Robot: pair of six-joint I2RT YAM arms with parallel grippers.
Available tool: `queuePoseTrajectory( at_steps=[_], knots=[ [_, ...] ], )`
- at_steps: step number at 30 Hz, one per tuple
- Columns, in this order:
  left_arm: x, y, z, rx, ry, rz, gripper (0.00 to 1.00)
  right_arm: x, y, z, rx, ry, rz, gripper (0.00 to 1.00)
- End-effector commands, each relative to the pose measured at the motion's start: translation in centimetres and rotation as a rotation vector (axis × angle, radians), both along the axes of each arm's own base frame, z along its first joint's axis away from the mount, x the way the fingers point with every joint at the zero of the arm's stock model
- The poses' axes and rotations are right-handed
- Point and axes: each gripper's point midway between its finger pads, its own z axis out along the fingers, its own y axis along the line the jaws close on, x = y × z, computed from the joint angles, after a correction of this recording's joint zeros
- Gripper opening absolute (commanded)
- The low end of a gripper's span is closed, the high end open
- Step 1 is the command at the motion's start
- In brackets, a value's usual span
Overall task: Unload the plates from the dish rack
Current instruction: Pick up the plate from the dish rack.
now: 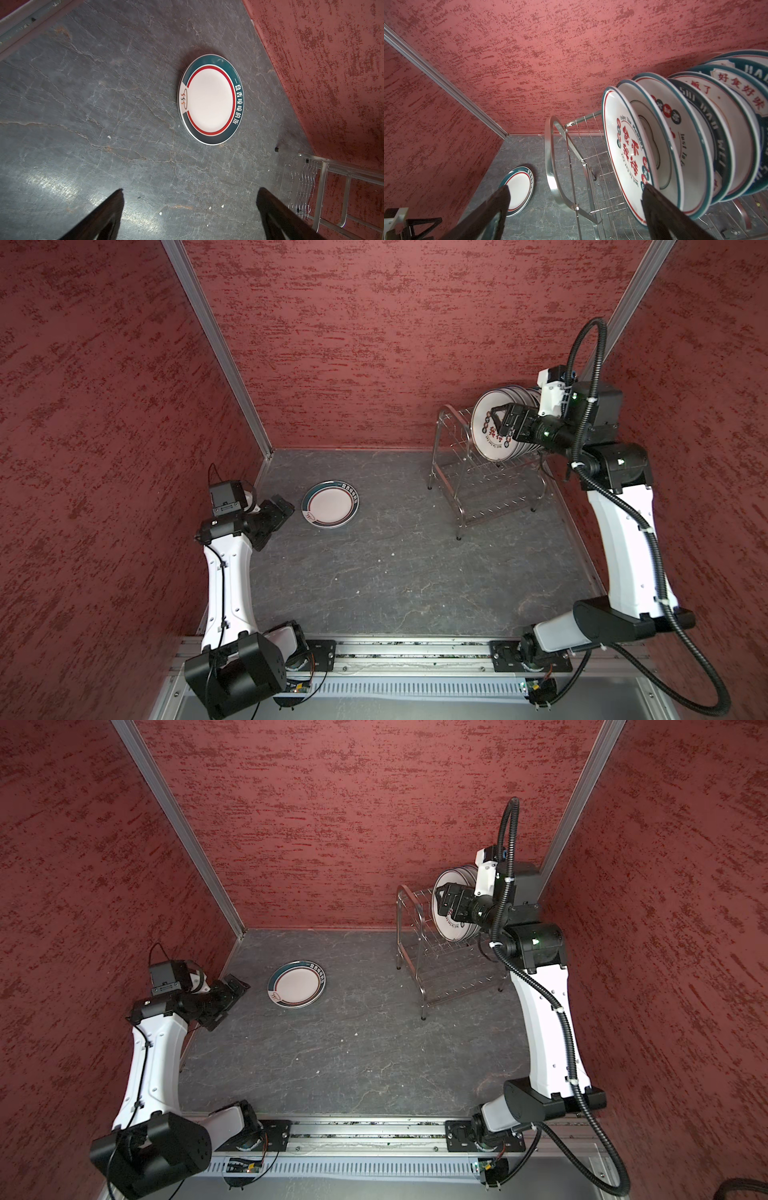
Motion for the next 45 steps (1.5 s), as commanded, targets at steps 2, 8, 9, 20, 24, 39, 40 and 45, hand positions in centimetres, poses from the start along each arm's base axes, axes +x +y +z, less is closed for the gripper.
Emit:
queuePoseTrajectory(
  at_steps=[2, 8, 9, 20, 24, 39, 40, 45],
  knots=[
    [0.0, -0.4, 0.3, -0.022, -0.033, -0.011, 0.99, 0.3, 0.0, -0.2, -0.032, 0.005, -0.003, 0.99],
    [0.1, -0.7, 0.4, -0.033, -0.05, -0.017, 0.99, 1.0, -0.6, -0.8, -0.067, 0.019, -0.035, 0.98],
    [0.1, -0.7, 0.4, -0.032, -0.051, -0.016, 0.99, 1.0, -0.7, -0.7, -0.07, 0.016, -0.036, 0.98],
    [0.2, -0.8, -0.3, -0.045, -0.052, -0.016, 0.99, 0.9, -1.1, 0.1, -0.098, 0.005, -0.048, 0.98],
    [0.1, -0.9, -0.5, -0.051, -0.05, -0.019, 1.0, 1.7, -1.1, -0.8, -0.106, 0.024, -0.055, 0.97],
    [0.1, -1.1, -1.1, -0.057, -0.048, -0.027, 0.99, 3.3, -2.0, -2.2, -0.156, 0.051, -0.112, 0.97],
    [0.1, -1.1, -1.1, -0.059, -0.049, -0.026, 0.99, 3.4, -2.1, -2.2, -0.157, 0.053, -0.114, 0.97],
    [0.2, -1.2, -1.4, -0.068, -0.05, -0.027, 0.99, 3.8, -1.9, -3.0, -0.161, 0.07, -0.109, 0.96]
  ],
)
